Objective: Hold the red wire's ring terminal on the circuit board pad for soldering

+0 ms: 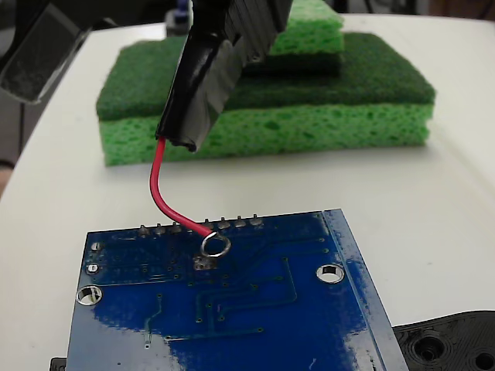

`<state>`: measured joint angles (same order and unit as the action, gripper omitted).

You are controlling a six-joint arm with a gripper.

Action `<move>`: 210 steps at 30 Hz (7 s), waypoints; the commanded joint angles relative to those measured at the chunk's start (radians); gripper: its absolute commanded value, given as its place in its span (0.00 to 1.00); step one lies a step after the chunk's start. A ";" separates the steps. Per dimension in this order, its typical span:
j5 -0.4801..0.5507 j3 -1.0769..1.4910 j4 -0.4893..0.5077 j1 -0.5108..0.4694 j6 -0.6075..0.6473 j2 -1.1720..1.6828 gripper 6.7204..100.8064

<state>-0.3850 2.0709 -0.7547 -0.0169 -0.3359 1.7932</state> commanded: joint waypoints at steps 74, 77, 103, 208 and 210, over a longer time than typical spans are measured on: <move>-0.011 -0.018 -0.011 -0.009 0.000 -0.021 0.99; -0.011 -0.018 -0.012 -0.009 0.000 -0.021 0.99; -0.015 -0.023 -0.020 -0.006 0.005 -0.014 0.99; 0.259 0.923 -0.017 0.046 0.236 1.261 0.99; 0.264 0.923 -0.017 0.041 0.236 1.261 0.99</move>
<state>-0.1120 2.9989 -0.7747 0.0245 -0.0997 3.0526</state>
